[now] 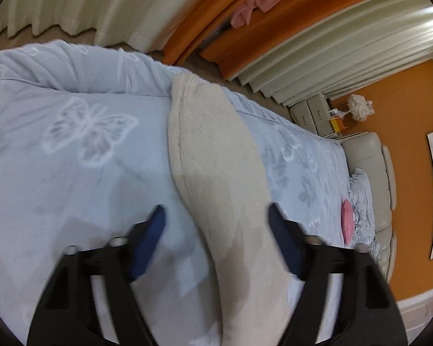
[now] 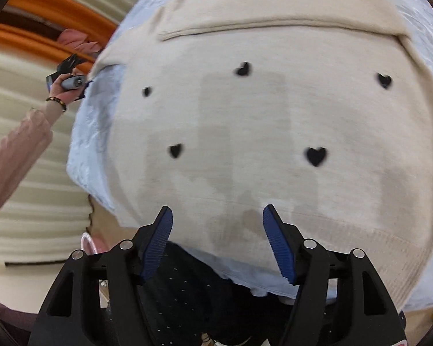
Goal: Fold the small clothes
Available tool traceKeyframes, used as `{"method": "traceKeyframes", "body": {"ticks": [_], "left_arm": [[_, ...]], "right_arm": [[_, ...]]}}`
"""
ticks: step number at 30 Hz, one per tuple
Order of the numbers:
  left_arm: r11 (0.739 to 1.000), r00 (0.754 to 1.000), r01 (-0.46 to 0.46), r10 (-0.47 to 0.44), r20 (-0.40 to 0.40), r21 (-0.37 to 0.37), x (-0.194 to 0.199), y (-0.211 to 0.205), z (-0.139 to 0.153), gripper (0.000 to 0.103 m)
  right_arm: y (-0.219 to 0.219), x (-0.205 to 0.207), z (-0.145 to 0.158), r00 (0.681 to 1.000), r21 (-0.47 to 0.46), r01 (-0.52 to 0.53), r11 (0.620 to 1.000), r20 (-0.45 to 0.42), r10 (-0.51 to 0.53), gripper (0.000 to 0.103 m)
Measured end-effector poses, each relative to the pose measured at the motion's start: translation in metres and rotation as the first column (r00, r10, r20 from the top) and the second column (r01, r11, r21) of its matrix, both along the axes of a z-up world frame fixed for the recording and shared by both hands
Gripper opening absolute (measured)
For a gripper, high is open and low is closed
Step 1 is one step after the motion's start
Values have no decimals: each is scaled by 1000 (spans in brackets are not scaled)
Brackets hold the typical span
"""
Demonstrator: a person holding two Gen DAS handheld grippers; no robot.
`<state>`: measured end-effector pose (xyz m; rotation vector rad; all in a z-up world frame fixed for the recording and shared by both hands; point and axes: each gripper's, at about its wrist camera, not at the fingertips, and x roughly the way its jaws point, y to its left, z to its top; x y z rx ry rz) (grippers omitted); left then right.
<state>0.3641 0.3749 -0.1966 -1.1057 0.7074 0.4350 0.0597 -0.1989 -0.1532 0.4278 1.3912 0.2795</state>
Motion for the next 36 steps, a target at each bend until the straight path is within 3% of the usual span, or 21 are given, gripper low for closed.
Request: {"method": "traceKeyframes", "body": {"ticks": [2,4,6,9,11,13,15,16,17,18,19,20,23,25,26,29,32,36], "left_arm": [[999,998,38,-38,-45,-12,14,2,-10,12],[999,997,46,-46,-57,-2,18,3,-10,10],[998,999,52,-52,-18,45,17,-5,6,10],[969,982,150,-169,83,198,13,-43,60,9],[912,935,257,-319,157,320,6,-90,109,9],[853,862,354,-457,220,384,-7,-146,146,9],[753,731,502,-632,255,427,-34,-228,174,10],[715,694,543,-677,243,441,-43,-254,176,14],[655,638,606,-739,217,451,-61,-297,170,19],[613,601,652,-777,189,446,-74,-325,159,30],[565,568,699,-811,140,437,-88,-351,145,61],[524,556,738,-829,58,426,-110,-382,120,69],[500,537,784,-844,4,369,-158,-410,85,70],[530,560,779,-829,8,335,-182,-405,76,74],[572,598,759,-802,15,312,-190,-395,72,78],[707,715,678,-698,45,204,-185,-352,64,80],[799,800,587,-597,52,131,-156,-311,61,80],[878,875,475,-478,75,56,-122,-272,57,80]], "right_arm": [[1,6,-3,1000,-8,7,1000,-21,-7,64],[4,8,-6,999,-21,11,1000,-32,-12,64],[3,15,-12,999,-23,22,1000,-33,-23,64],[-1,18,-11,999,-17,46,999,-15,-46,64],[-6,21,-9,998,-19,65,998,-3,-65,64],[-12,22,-7,996,-19,85,996,5,-84,64],[-18,26,-4,993,-11,115,993,33,-115,64],[-24,27,-1,991,-13,129,992,47,-128,64],[-29,26,2,989,-21,140,990,58,-139,65],[-34,26,3,986,-29,152,988,68,-150,65],[-40,26,4,984,-41,167,985,76,-163,65],[-51,25,6,979,-61,191,980,86,-186,65],[-78,25,14,965,-79,250,965,109,-240,65],[-93,33,22,956,-66,270,961,140,-259,66],[-99,41,26,954,-61,269,961,155,-257,67],[-102,77,33,948,-41,262,964,197,-249,72],[-101,129,32,948,1,240,971,214,-234,74],[-103,204,14,926,133,314,940,174,-334,74]]}}
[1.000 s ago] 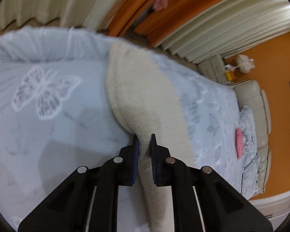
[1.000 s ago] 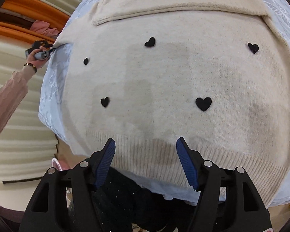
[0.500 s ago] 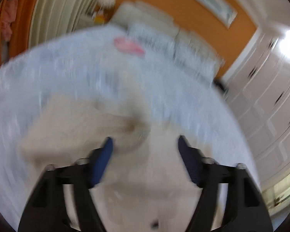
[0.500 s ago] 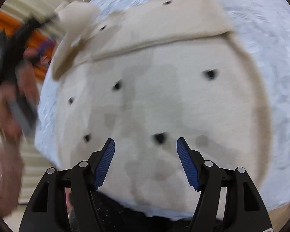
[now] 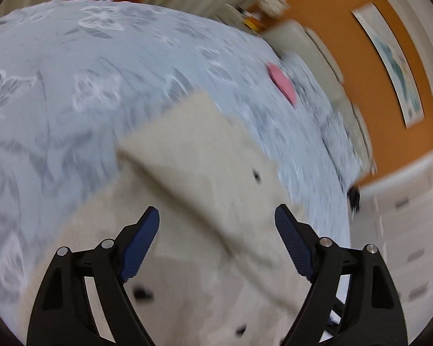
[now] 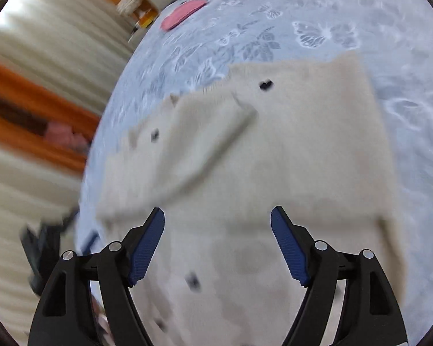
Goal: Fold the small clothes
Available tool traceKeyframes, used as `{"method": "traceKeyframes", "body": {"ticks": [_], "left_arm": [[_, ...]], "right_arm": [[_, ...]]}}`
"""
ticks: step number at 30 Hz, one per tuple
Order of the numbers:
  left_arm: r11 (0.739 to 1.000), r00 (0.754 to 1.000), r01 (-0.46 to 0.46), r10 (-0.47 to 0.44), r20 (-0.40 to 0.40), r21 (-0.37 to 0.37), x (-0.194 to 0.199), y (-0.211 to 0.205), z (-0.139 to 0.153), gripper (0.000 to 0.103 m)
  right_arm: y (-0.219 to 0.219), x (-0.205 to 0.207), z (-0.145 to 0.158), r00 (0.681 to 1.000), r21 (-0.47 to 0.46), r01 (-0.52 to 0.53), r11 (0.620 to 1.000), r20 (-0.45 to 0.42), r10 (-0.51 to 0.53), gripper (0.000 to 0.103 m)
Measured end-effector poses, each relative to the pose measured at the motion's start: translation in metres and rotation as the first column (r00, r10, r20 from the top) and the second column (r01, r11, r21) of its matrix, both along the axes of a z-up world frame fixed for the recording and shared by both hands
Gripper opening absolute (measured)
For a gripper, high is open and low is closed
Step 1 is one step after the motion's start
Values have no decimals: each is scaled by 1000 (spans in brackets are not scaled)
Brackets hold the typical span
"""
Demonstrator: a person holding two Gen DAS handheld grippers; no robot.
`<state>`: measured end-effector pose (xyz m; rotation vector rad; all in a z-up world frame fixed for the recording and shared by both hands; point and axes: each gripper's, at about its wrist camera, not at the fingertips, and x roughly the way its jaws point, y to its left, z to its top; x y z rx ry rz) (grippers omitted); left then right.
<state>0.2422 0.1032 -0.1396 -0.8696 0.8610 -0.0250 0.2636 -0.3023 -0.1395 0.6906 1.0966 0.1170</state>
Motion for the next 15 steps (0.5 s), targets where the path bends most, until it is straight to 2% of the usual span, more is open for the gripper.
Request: {"method": "traceKeyframes", "body": {"ticks": [3,6,7,8,9,10,12,13,14,15], "left_arm": [[995,998,-63,61,-33,-73,15,18,-12,80],[986,990,-124,114,-88,-115,29,31,-31,80],[982,987,-139,128,-95,-126,30,32,-35,80],[979,984,-155,142,-103,-130,32,33,-39,80],[978,983,-164,151,-101,-133,33,35,-42,80],[977,983,-169,157,-97,-131,37,35,-44,80],[977,984,-172,164,-75,-124,43,34,-42,73],[977,985,-168,162,-52,-130,40,37,-39,62],[979,988,-152,150,-26,-135,43,36,-35,57],[980,990,-142,142,-6,-138,44,36,-32,56]], "right_arm": [[-1,43,-25,997,68,71,995,-44,-68,74],[7,72,-44,990,60,120,991,-75,-115,74],[10,77,-47,990,62,126,990,-74,-121,68],[16,83,-50,992,78,120,990,-54,-116,56],[19,85,-49,994,84,105,991,-43,-102,18],[24,90,-49,996,79,83,993,-44,-80,7],[28,91,-23,997,89,60,994,46,-65,6],[28,85,-2,991,86,53,995,115,-63,6],[23,74,28,976,85,49,995,210,-66,6],[17,61,51,959,80,49,996,275,-69,6]]}}
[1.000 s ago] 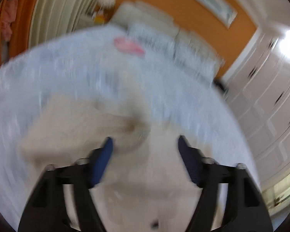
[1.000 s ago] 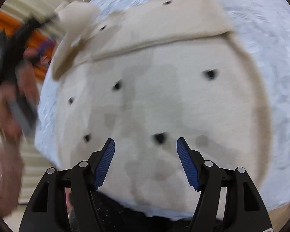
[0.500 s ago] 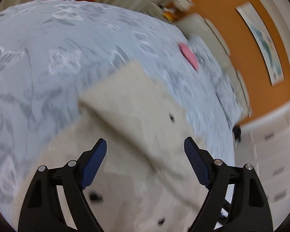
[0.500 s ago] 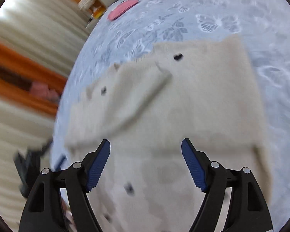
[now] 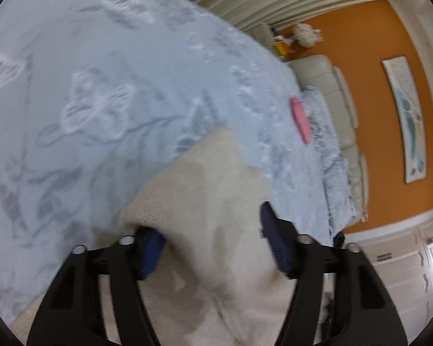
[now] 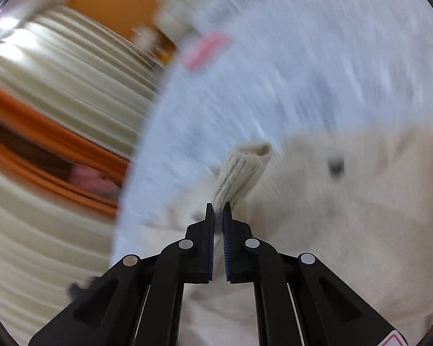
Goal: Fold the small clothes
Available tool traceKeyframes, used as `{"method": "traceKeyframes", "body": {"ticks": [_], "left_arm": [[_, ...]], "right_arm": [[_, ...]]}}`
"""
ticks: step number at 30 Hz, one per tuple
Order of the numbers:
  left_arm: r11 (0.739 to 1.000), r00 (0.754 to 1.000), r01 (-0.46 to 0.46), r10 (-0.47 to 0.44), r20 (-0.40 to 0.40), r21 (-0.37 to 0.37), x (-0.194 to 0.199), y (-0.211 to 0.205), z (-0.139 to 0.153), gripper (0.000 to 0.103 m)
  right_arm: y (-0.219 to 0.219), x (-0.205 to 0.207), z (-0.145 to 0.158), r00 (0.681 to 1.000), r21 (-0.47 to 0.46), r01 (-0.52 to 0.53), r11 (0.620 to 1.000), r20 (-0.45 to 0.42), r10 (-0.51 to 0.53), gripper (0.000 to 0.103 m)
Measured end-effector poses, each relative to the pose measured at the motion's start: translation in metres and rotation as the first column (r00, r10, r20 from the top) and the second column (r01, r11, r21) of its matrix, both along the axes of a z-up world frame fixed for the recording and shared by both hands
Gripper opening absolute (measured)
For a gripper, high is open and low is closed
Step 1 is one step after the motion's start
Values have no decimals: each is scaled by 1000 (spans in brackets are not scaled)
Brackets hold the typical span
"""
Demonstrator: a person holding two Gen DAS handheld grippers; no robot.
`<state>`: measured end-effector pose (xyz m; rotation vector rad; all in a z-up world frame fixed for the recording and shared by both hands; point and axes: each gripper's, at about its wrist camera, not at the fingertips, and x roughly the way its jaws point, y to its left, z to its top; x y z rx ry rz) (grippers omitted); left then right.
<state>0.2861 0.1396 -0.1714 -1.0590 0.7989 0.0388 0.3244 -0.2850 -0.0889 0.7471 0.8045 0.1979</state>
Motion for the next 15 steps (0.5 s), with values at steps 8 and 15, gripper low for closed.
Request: {"method": "traceKeyframes", "body": {"ticks": [8,15], "left_arm": [[990,985,127,-118,-125,63,8,-40,-30,32],[982,980,145,-126,-156,118,7,-45,-31,24]], "right_arm": [[-71,-40,-83,953,-203,77,976,-274,-132,5],[-90,-66,-71,967,-152,128,980,-199,-157,5]]}}
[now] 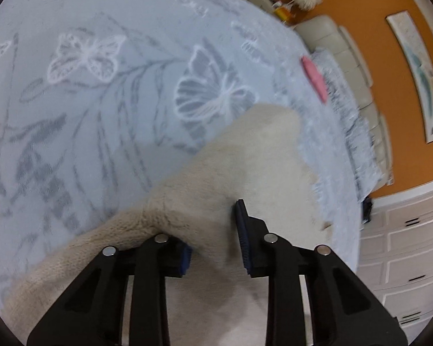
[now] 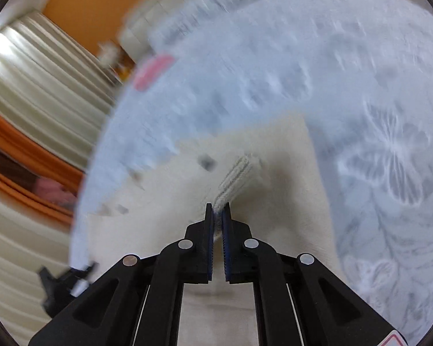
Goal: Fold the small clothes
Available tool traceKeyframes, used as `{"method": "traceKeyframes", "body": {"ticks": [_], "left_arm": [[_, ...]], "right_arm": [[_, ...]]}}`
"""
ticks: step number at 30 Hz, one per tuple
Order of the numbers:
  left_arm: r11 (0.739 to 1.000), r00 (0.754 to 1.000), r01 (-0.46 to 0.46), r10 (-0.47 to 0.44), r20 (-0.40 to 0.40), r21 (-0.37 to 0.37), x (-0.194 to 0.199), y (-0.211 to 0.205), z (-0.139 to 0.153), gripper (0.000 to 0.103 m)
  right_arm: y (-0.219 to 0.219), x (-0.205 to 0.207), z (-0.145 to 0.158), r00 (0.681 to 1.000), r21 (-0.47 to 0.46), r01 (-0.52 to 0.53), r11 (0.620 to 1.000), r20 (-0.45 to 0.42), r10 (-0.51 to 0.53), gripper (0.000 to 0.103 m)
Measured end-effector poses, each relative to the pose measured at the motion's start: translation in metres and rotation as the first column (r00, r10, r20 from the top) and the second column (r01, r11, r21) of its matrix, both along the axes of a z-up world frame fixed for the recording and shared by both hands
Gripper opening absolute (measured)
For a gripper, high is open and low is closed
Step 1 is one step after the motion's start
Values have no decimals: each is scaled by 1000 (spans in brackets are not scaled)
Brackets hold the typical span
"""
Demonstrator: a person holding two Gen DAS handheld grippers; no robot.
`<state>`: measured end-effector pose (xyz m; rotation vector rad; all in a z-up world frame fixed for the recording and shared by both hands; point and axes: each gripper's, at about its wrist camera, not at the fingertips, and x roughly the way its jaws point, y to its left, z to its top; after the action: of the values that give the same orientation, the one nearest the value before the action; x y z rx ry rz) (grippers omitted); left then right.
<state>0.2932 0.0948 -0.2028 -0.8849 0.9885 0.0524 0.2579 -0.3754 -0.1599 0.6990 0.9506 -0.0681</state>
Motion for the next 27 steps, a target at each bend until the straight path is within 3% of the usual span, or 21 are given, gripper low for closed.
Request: {"method": "traceKeyframes", "body": {"ticks": [2,5,8,11,12,14,15,16,17,18,19,20,21,25,27], "left_arm": [[1000,1000,3,-3,-3,28,0,-3,0,23],[998,1000,18,-18,-13,59,0,-4,1,24],[997,1000,21,-19,-13,80,0,-5,-2,23],[993,999,30,-29,-15,111,1,-9,-1,23],[992,999,41,-40,-12,123,2,-10,-1,23],[986,998,65,-65,-5,156,3,-14,1,23],[984,998,70,-70,-3,165,3,-15,1,23],[983,997,72,-72,-2,169,3,-16,2,23],[983,997,72,-73,-3,169,3,-16,2,23],[983,997,71,-71,-4,168,3,-16,1,23],[983,997,71,-71,-6,168,3,-16,1,23],[983,997,73,-72,-10,171,4,-17,1,23],[982,997,75,-74,-13,174,5,-17,2,23],[979,995,95,-93,-22,182,7,-17,1,23],[975,995,104,-103,-17,194,8,-19,0,23]], "right_arm": [[-3,1,-30,995,20,-4,1000,-99,6,5],[-4,-20,-7,1000,38,8,999,9,-8,5],[-9,-17,-32,995,25,-7,1000,-95,9,4],[-16,-27,-12,1000,75,21,997,-12,-20,5],[-15,-26,-6,1000,64,9,998,5,-9,7],[-14,-16,-14,999,38,-11,999,-44,12,16],[-17,-8,-18,997,43,-7,999,-72,10,23],[-19,-5,-22,996,60,5,998,-85,1,39],[-23,2,-25,996,87,16,996,-87,-8,42],[-23,8,-26,997,88,21,996,-82,-14,42],[-21,13,-26,997,75,17,997,-73,-11,34],[-19,17,-23,998,72,12,997,-62,-8,16],[-19,20,-15,999,80,4,997,-42,-1,10],[-13,-8,38,988,17,6,1000,153,-8,9],[-21,-17,23,992,-27,45,999,116,-42,9]]}}
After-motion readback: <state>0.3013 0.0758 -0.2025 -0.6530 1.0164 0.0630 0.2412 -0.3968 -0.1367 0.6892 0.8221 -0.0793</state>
